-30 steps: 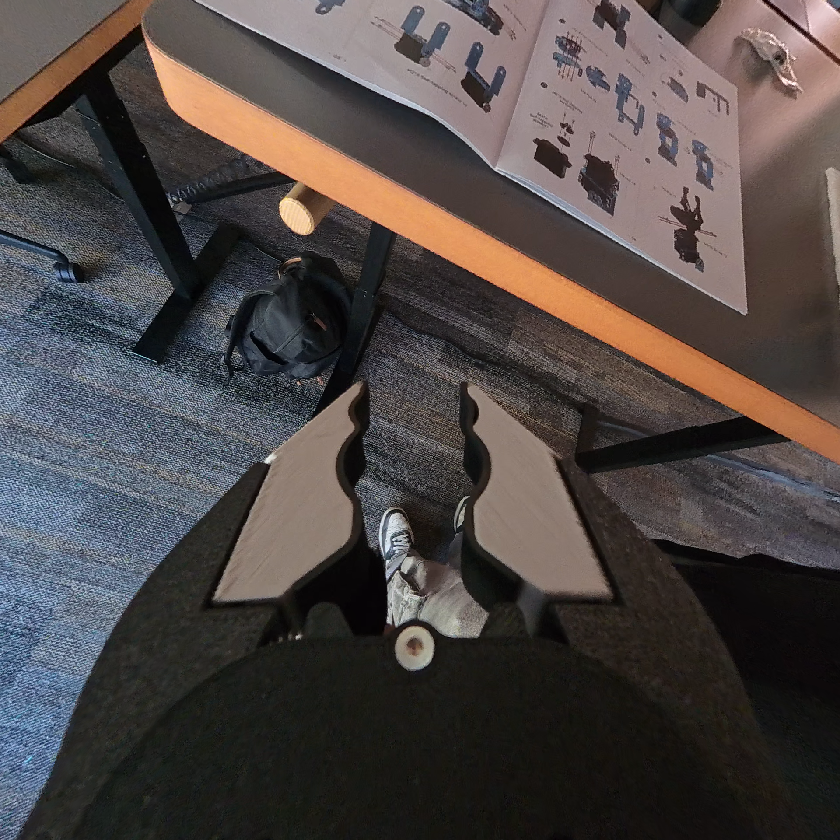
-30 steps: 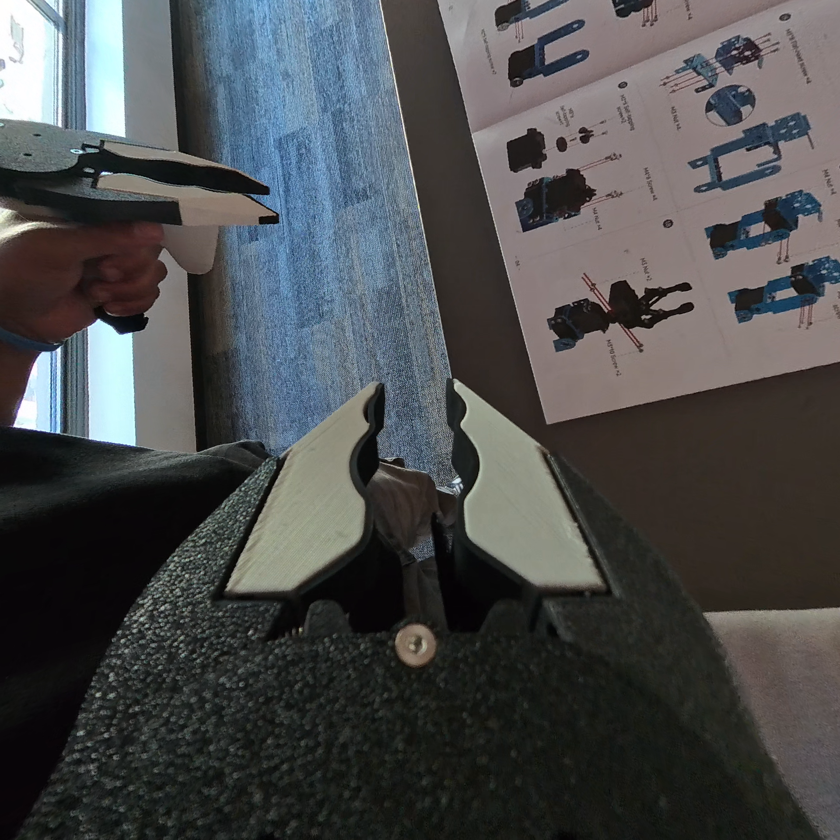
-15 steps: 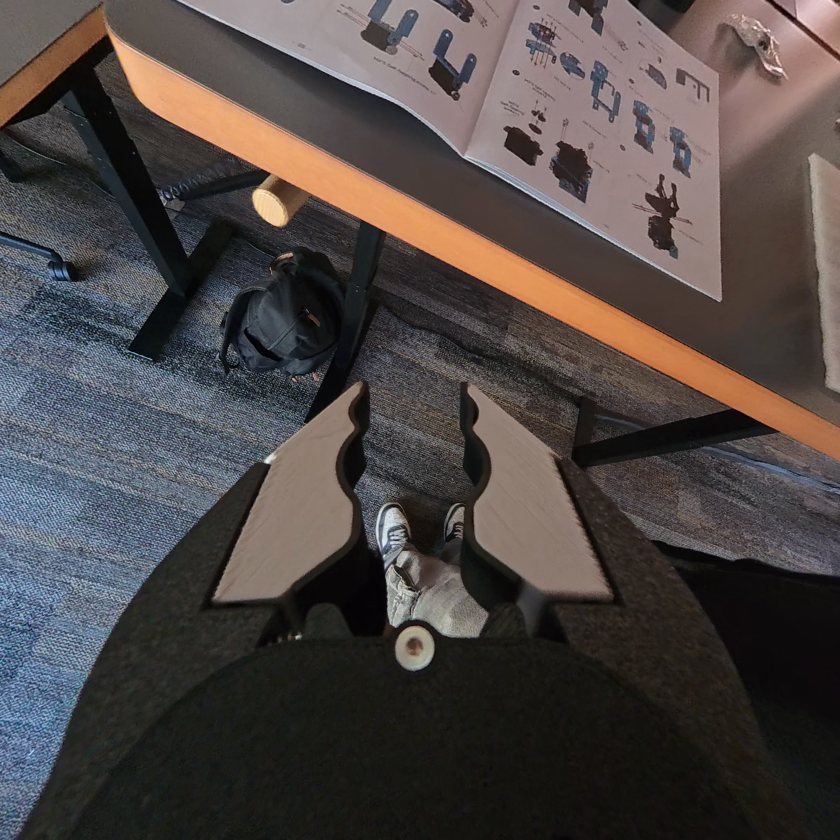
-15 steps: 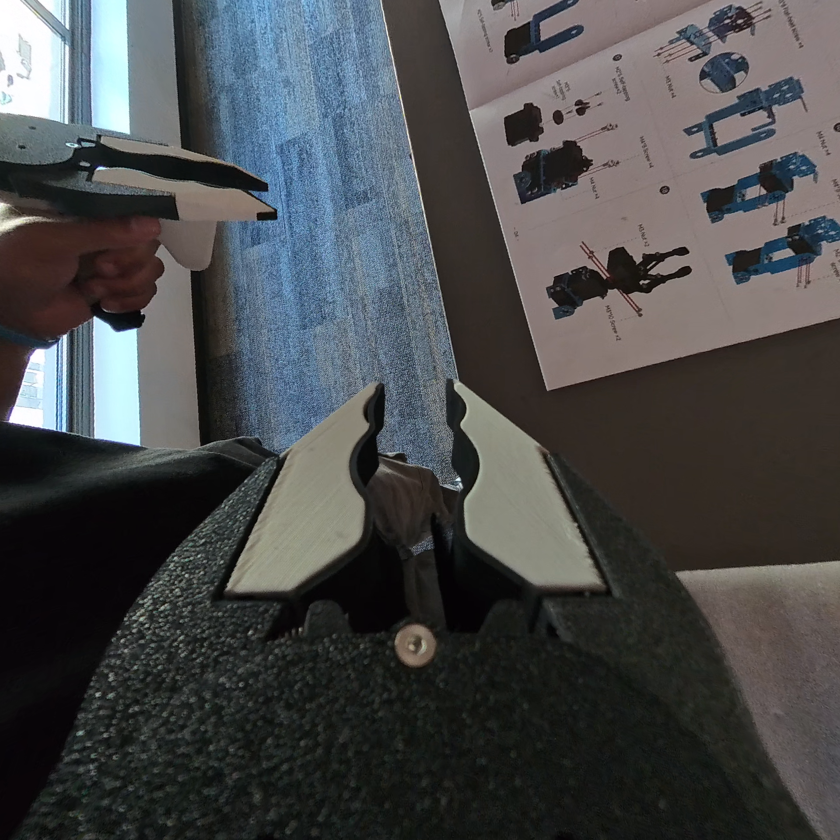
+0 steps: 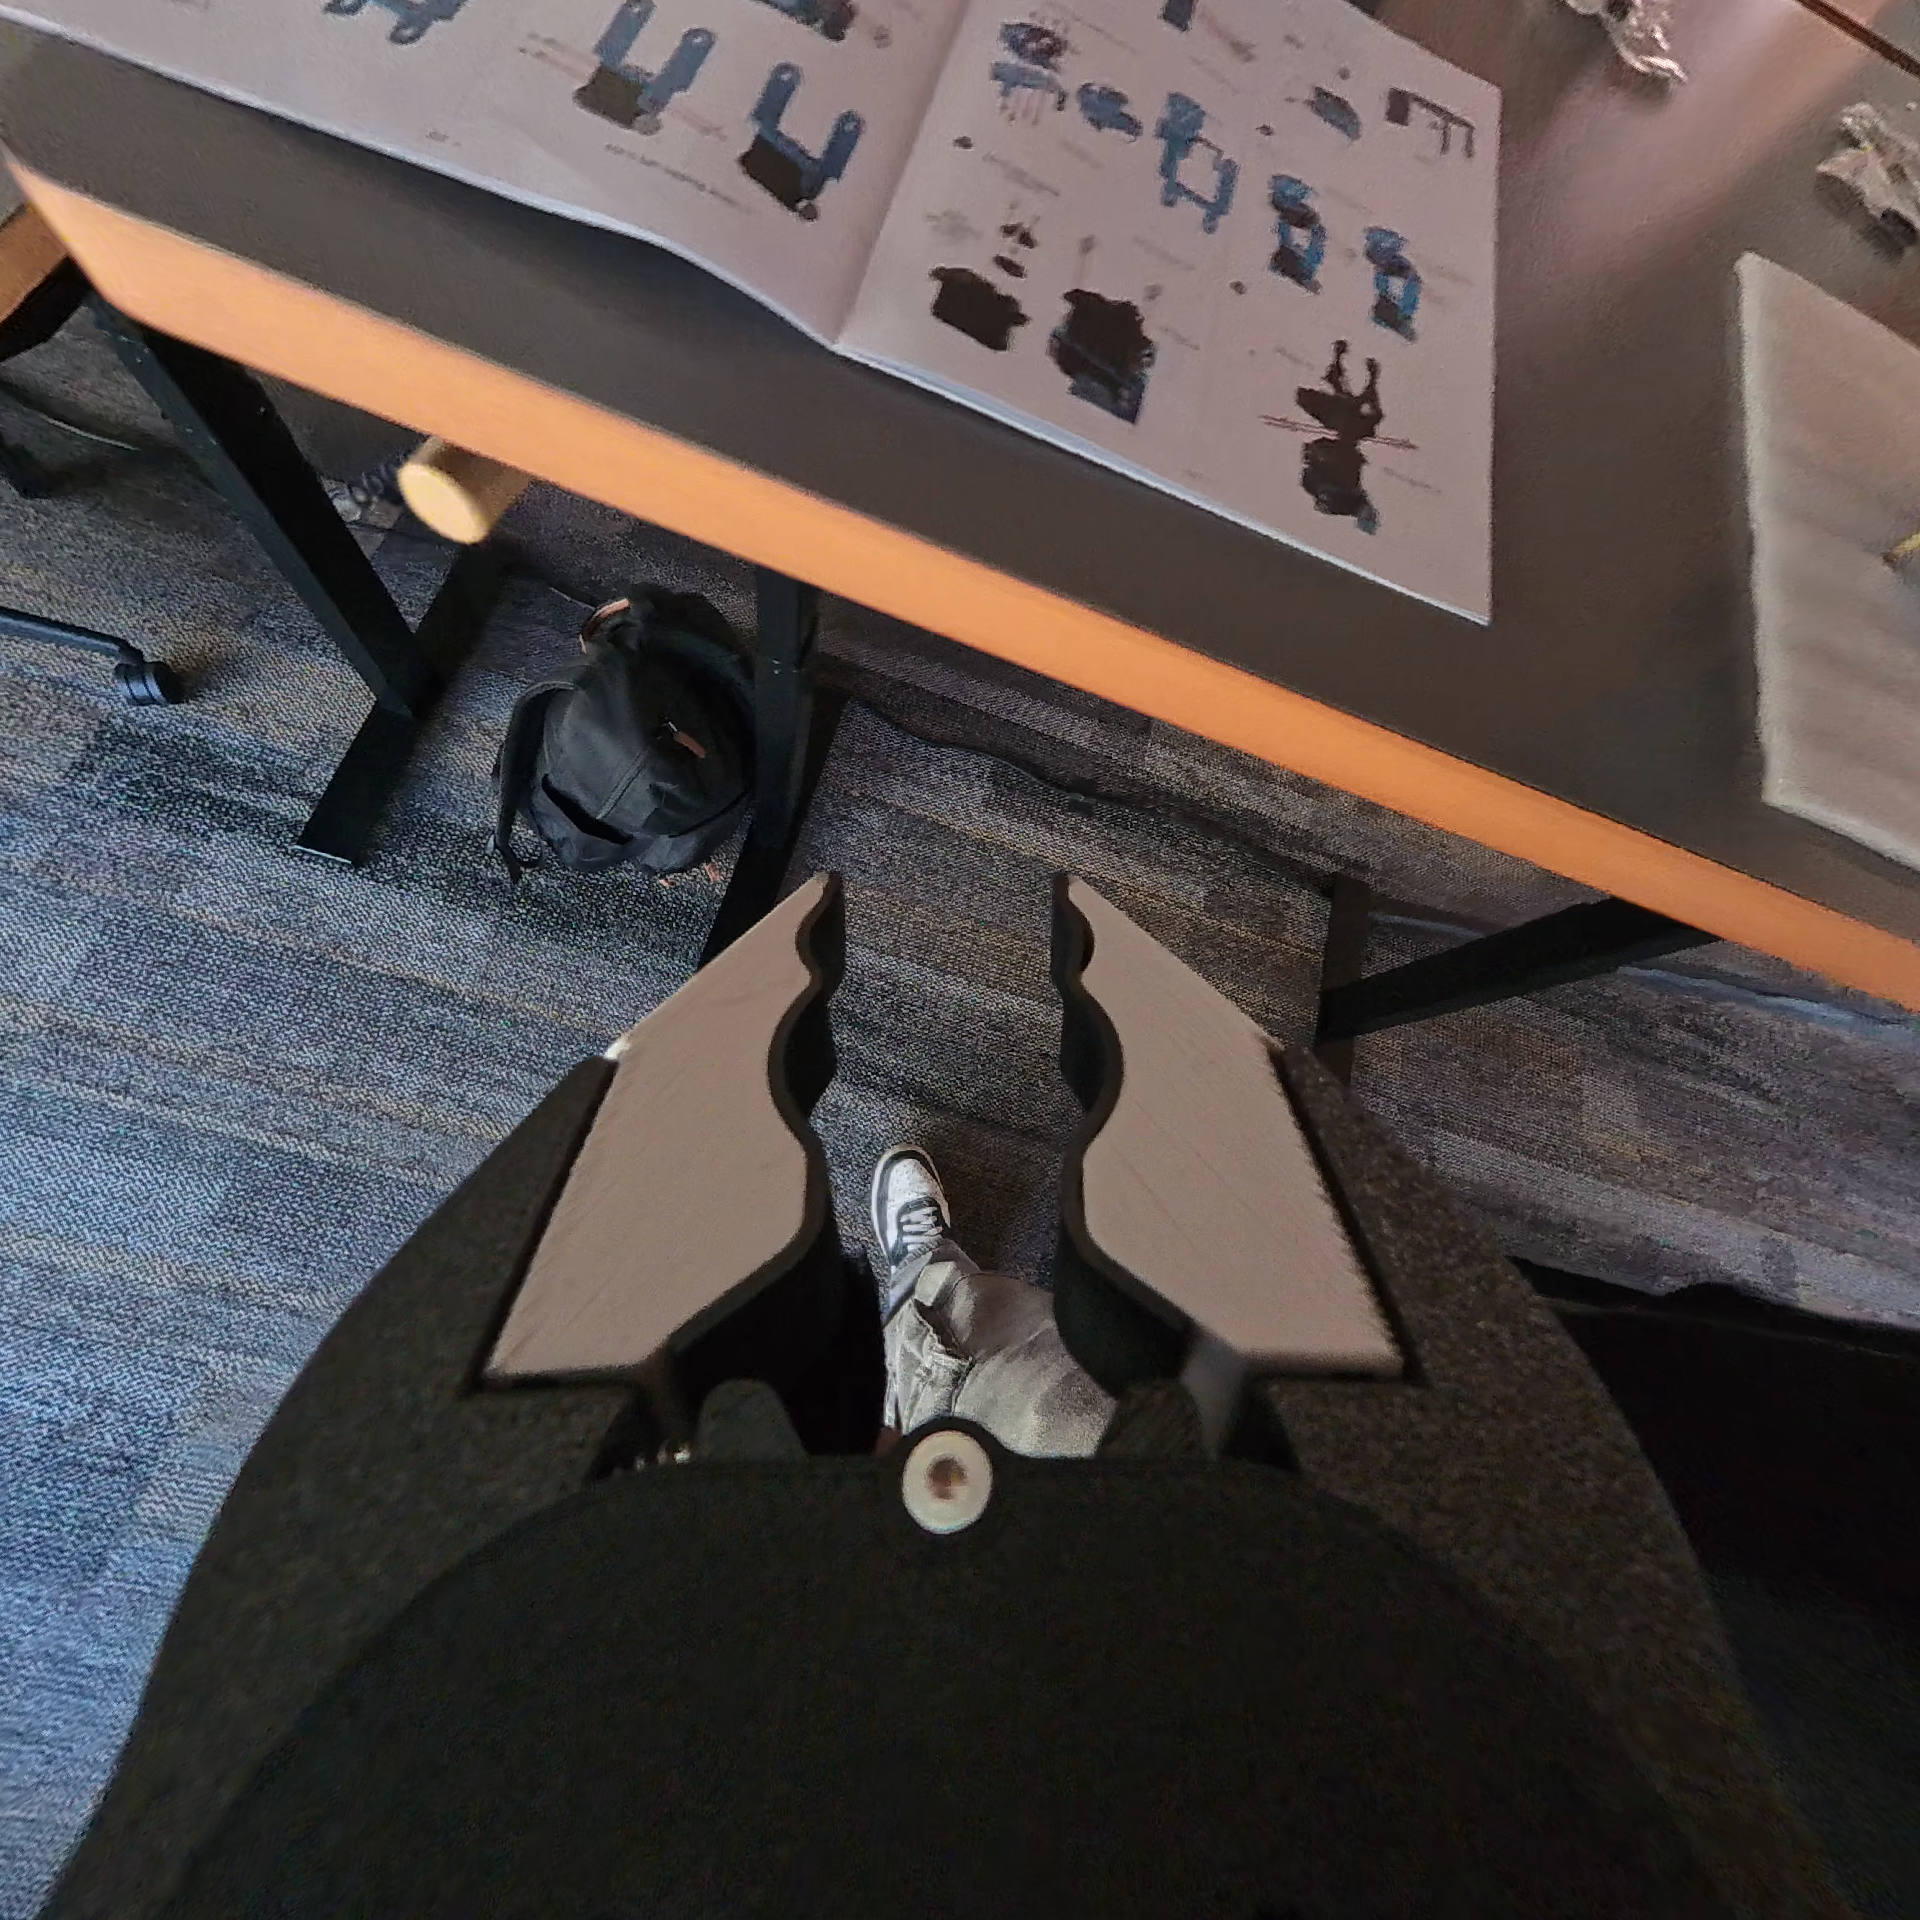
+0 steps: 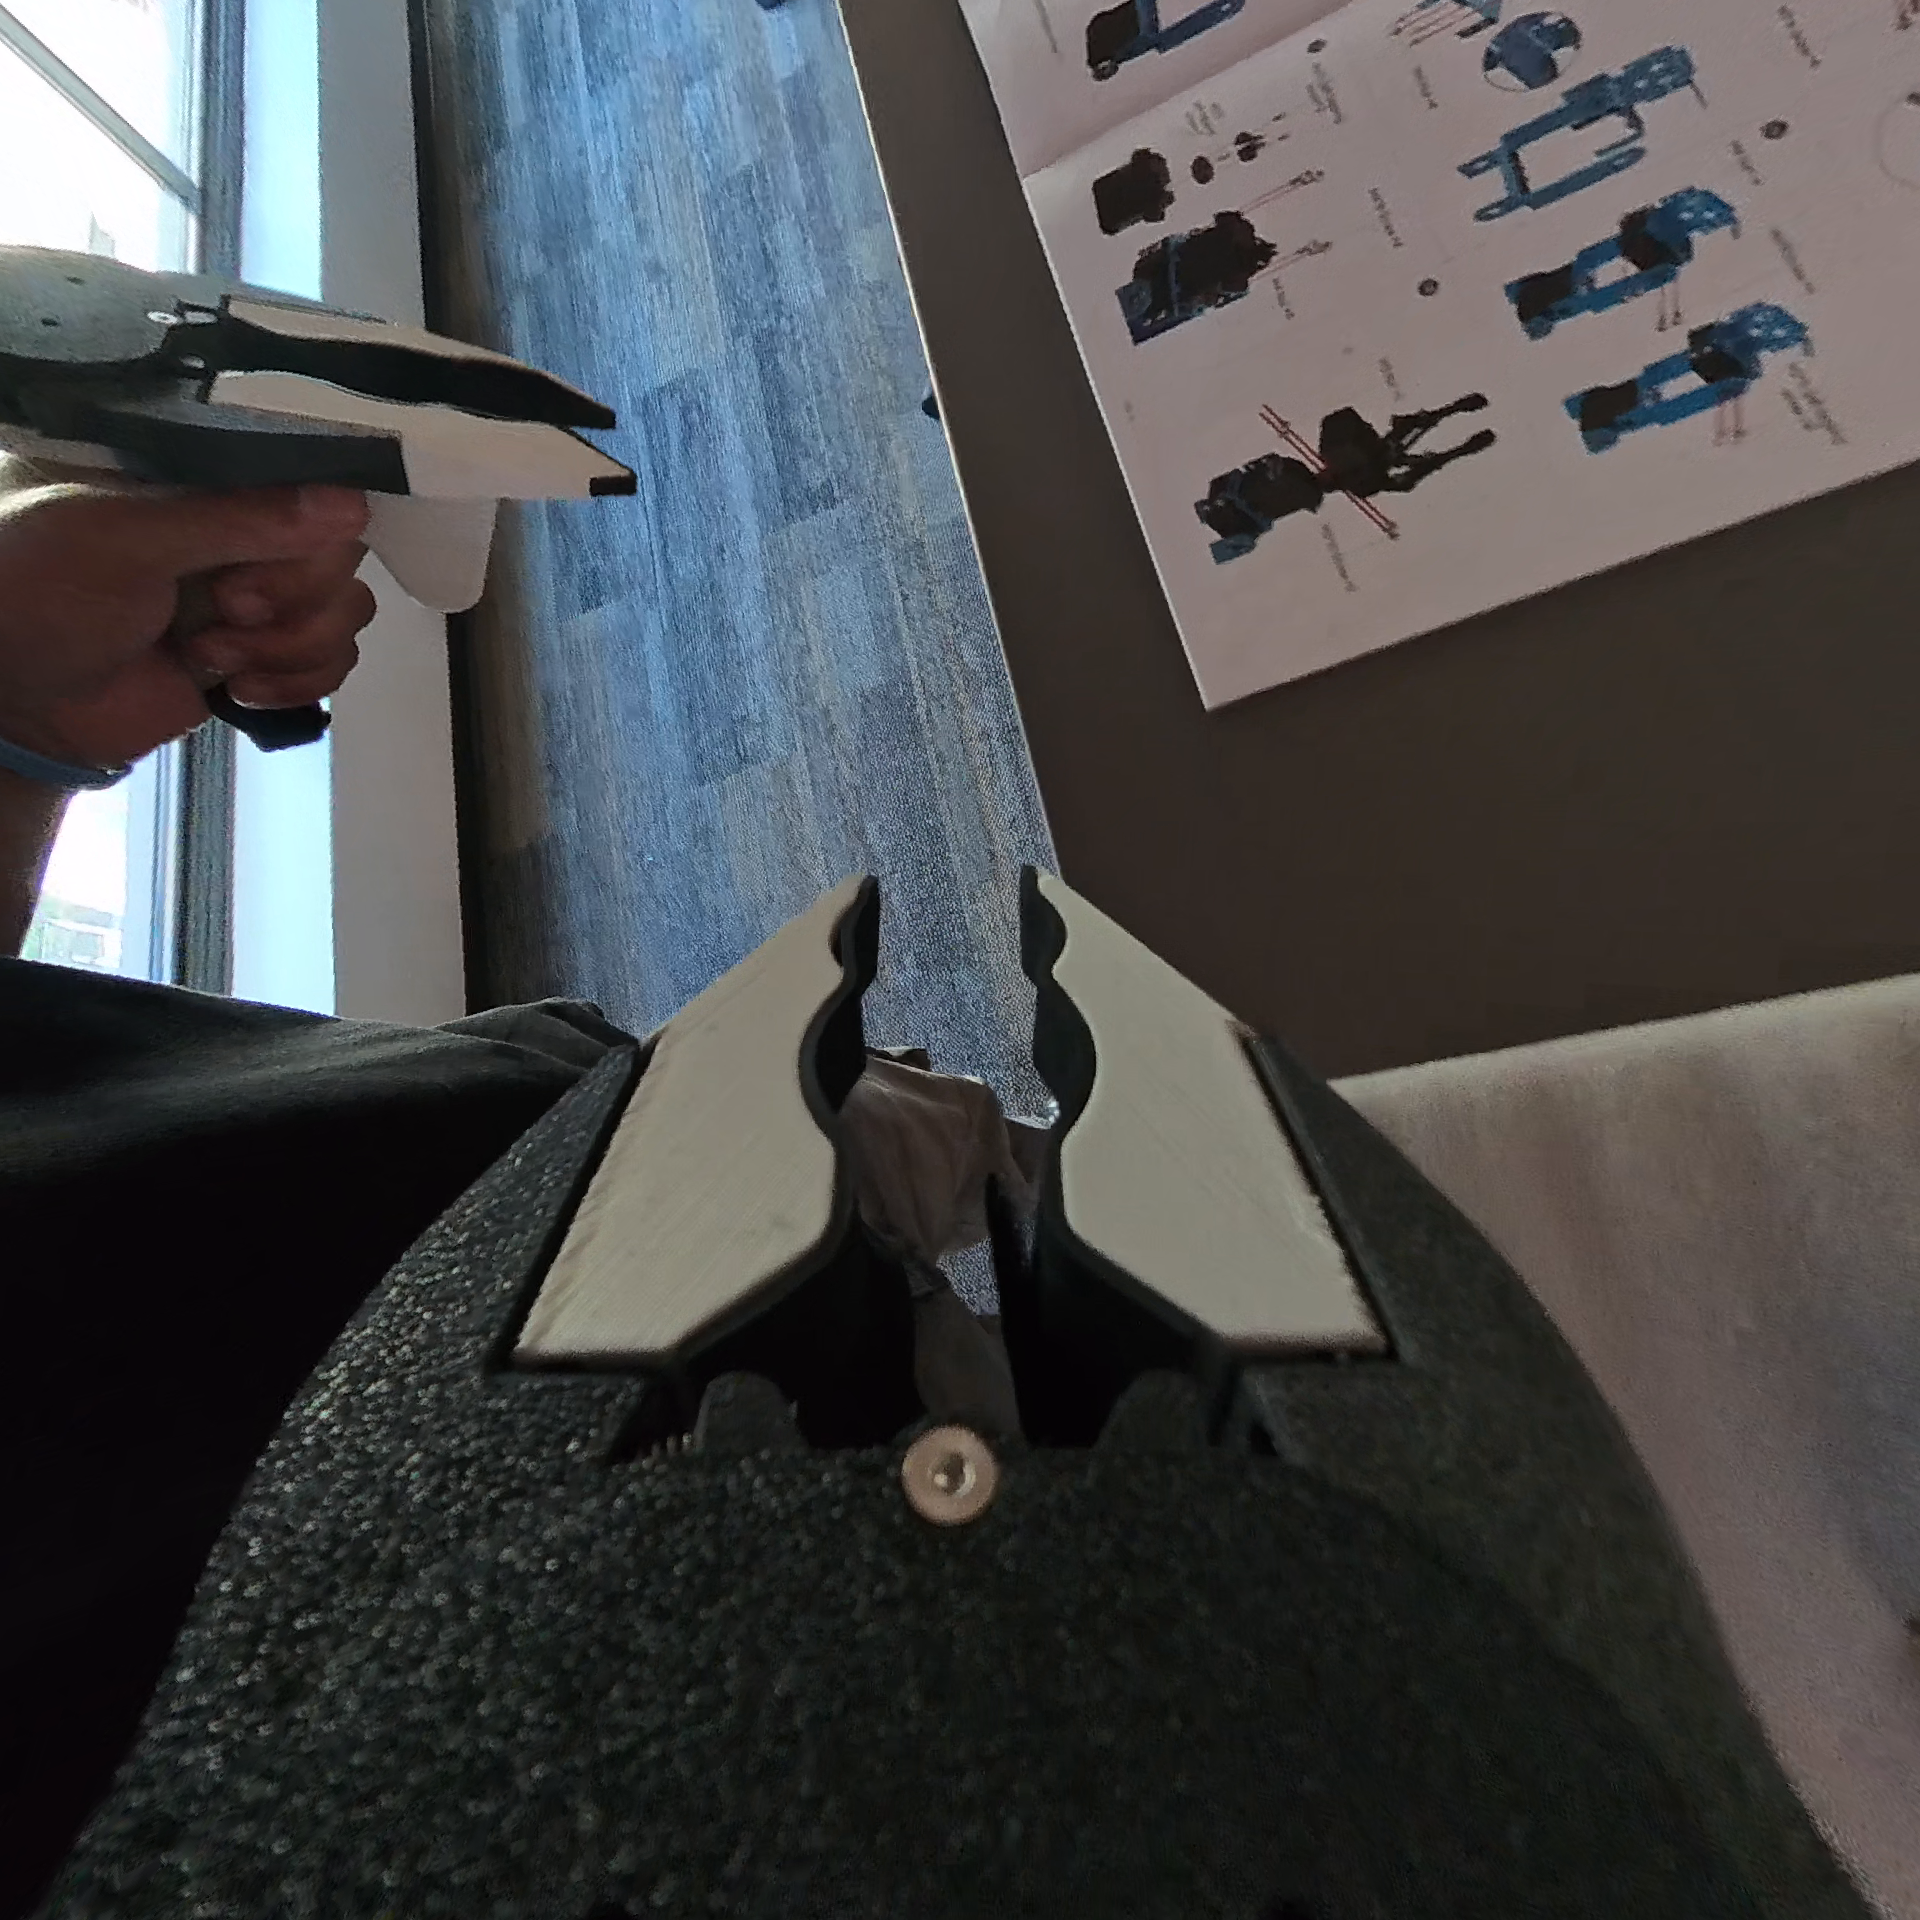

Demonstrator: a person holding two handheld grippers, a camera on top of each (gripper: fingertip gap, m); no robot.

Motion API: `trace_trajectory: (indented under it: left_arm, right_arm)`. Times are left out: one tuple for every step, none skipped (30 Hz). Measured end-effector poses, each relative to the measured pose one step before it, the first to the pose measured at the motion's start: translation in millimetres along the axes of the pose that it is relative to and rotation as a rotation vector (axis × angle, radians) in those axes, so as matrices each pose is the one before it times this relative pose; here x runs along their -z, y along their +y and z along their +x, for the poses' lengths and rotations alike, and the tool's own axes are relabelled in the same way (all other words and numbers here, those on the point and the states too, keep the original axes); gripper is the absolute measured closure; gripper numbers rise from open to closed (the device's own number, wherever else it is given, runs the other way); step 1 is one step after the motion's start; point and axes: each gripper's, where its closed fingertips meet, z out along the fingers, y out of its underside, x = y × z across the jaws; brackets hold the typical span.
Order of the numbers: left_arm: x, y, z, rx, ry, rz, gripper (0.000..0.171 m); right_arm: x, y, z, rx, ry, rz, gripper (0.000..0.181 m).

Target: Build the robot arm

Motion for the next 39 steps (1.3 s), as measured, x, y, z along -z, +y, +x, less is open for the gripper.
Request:
trace_trajectory:
  left_arm:
    - [0.27, -0.39, 7.48, -0.013, 0.0005, 0.00059, 0.132]
    - [0.21, -0.33, 7.77, -0.0136, 0.0, 0.00104, 0.132]
    - [0.12, -0.44, 8.25, -0.0124, 0.0005, 0.00289, 0.132]
    - [-0.01, -0.19, 8.66, -0.0093, 0.0014, 0.00392, 0.132]
    - [-0.27, 0.2, 9.22, -0.0055, 0.0027, 0.00257, 0.132]
    - [-0.51, 0.41, 10.11, -0.003, 0.004, 0.00045, 0.132]
    - [-0.47, 0.23, 11.22, -0.0035, 0.0052, -0.00015, 0.132]
    - [-0.18, -0.2, 12.69, -0.0068, 0.0063, 0.00018, 0.132]
    - [0.0, -0.49, 14.06, -0.0121, 0.0069, 0.00096, 0.132]
    - [0.02, -0.77, 15.04, -0.0171, 0.0064, 0.00156, 0.133]
    - [-0.51, -0.52, 15.92, -0.0205, 0.0061, 0.0008, 0.133]
    - [-0.99, -0.22, 16.68, -0.0223, 0.0073, -0.00061, 0.132]
    - [-1.76, 0.25, 17.76, -0.0219, 0.0106, -0.00299, 0.132]
    - [-2.41, 0.72, 18.92, -0.0191, 0.0153, -0.00617, 0.132]
    - [-3.01, 0.77, 20.32, -0.0141, 0.0203, -0.0072, 0.133]
    - [-3.4, 0.42, 22.24, -0.0099, 0.0275, -0.00517, 0.133]
    - [-3.99, 0.08, 24.26, -0.0077, 0.0346, -0.00212, 0.132]
    - [-4.53, -0.5, 25.11, -0.0073, 0.0375, 0.00107, 0.132]
    - [-5.11, -0.84, 25.4, -0.0091, 0.0381, 0.00356, 0.132]
    - [-5.61, -1.41, 24.5, -0.0126, 0.0357, 0.00615, 0.132]
    - [-6.02, -2.11, 22.12, -0.0153, 0.0289, 0.00824, 0.133]
    - [-6.52, -2.99, 19.21, -0.0165, 0.0221, 0.00922, 0.133]
    - [-6.27, -3.87, 16.67, -0.0156, 0.0196, 0.00823, 0.133]
    - [-5.64, -4.8, 14.61, -0.0117, 0.0218, 0.00508, 0.132]
    - [-4.23, -6.42, 12.06, -0.0089, 0.0232, 0.00668, 0.132]
    - [-2.5, -8.6, 8.74, -0.0091, 0.0176, 0.01621, 0.133]
    - [-1.39, -9.71, 4.45, -0.0096, 0.0073, 0.02167, 0.133]
    - [-0.99, -10.05, 0.22, -0.0084, -0.0039, 0.02084, 0.132]
    - [-0.52, -10.58, -3.68, -0.0069, -0.0156, 0.02218, 0.132]
    - [-0.55, -11.08, -6.35, -0.0102, -0.0235, 0.02451, 0.132]
    - [-1.0, -11.23, -7.53, -0.0154, -0.0256, 0.02395, 0.13]
    - [-1.85, -10.76, -7.31, -0.0174, -0.0209, 0.02122, 0.128]
    - [-2.97, -9.92, -5.59, -0.0211, -0.0075, 0.01711, 0.125]
    - [-3.56, -9.29, -4.39, -0.0279, 0.0041, 0.01482, 0.123]
    - [-3.9, -9.23, -4.39, -0.0317, 0.0089, 0.01921, 0.119]
    - [-4.0, -9.43, -4.02, -0.0326, 0.02, 0.02572, 0.115]
    - [-4.59, -7.54, -2.77, -0.0289, 0.0381, 0.02308, 0.111]
    - [-5.34, -4.11, -2.09, -0.0218, 0.054, 0.00653, 0.111]
    - [-5.42, -2.25, -3.95, -0.0143, 0.0516, -0.00317, 0.109]
  right_arm:
    - [5.73, 2.94, 1.72, -0.007, -0.0017, 0.012, 0.155]
    - [6.0, 3.67, 1.9, -0.0043, 0.0007, 0.0097, 0.155]
    - [6.25, 4.39, 1.98, -0.0014, 0.0017, 0.005, 0.155]
    - [6.79, 5.15, 1.56, 0.0032, 0.0018, 0.0014, 0.155]
    - [7.81, 5.26, 1.75, 0.008, 0.005, 0.0028, 0.155]
    - [9.05, 5.25, 2.25, 0.0098, 0.01, 0.0065, 0.155]
    - [10.37, 5.52, 2.89, 0.0074, 0.0126, 0.0104, 0.155]
    - [11.32, 6.29, 3.3, 0.0003, 0.0125, 0.0134, 0.155]
    - [12.17, 7.27, 3.56, -0.0083, 0.0105, 0.016, 0.155]
    - [12.76, 8.4, 3.45, -0.0149, 0.0062, 0.0183, 0.155]
    - [13.32, 9.62, 3.52, -0.0182, 0.0051, 0.0179, 0.155]
    - [13.59, 11.31, 4.0, -0.018, 0.007, 0.0141, 0.155]
    - [14.07, 12.79, 5.01, -0.0161, 0.0119, 0.0097, 0.155]
    - [14.62, 13.88, 5.94, -0.0155, 0.017, 0.0059, 0.155]
    - [15.36, 14.07, 6.35, -0.017, 0.0195, 0.0072, 0.155]
    - [16.23, 13.41, 6.51, -0.02, 0.0182, 0.0131, 0.155]
    - [16.56, 12.79, 6.82, -0.0238, 0.0171, 0.0182, 0.155]
    - [16.28, 12.63, 7.68, -0.0273, 0.0175, 0.018, 0.155]
    - [15.38, 12.57, 8.84, -0.0296, 0.0188, 0.0154, 0.155]
    - [14.62, 12.03, 9.89, -0.0304, 0.0218, 0.0102, 0.155]
    - [14.11, 10.54, 10.76, -0.0281, 0.0272, 0.0082, 0.155]
    - [14.03, 7.48, 10.61, -0.0214, 0.0296, 0.0142, 0.155]
    - [13.98, 4.53, 9.36, -0.0142, 0.0254, 0.0222, 0.156]
    - [13.39, 2.56, 8.86, -0.013, 0.0243, 0.024, 0.156]
    - [12.22, 1.56, 8.85, -0.0149, 0.0234, 0.0245, 0.156]
    - [10.73, 1.11, 8.07, -0.0166, 0.0182, 0.0234, 0.156]
    - [9.15, 1.1, 7.71, -0.016, 0.0167, 0.0195, 0.156]
    - [7.67, 0.93, 7.46, -0.0103, 0.0195, 0.0158, 0.156]
    - [6.31, 0.8, 7.01, -0.0032, 0.0218, 0.0137, 0.156]
    - [4.75, 0.64, 6.11, 0.0011, 0.0203, 0.0111, 0.156]
    - [3.18, 0.74, 4.84, 0.0023, 0.0164, 0.0068, 0.156]
    - [1.85, 0.27, 3.29, 0.0042, 0.0122, 0.0046, 0.156]
    - [0.65, -0.57, 1.65, 0.0062, 0.0082, 0.0048, 0.155]
    - [-0.44, -1.6, 0.06, 0.0067, 0.0036, 0.0054, 0.154]
    - [-1.12, -3.19, -1.29, 0.0043, 0.0004, 0.0085, 0.152]
    - [-1.76, -5.41, -2.08, 0.0005, -0.0008, 0.016, 0.151]
    - [-2.28, -7.07, -4.26, 0.0018, -0.0112, 0.0215, 0.151]
    - [-3.34, -7.87, -4.97, 0.0044, -0.0123, 0.022, 0.151]
    - [-4.88, -7.99, -4.78, 0.0102, -0.006, 0.0166, 0.151]
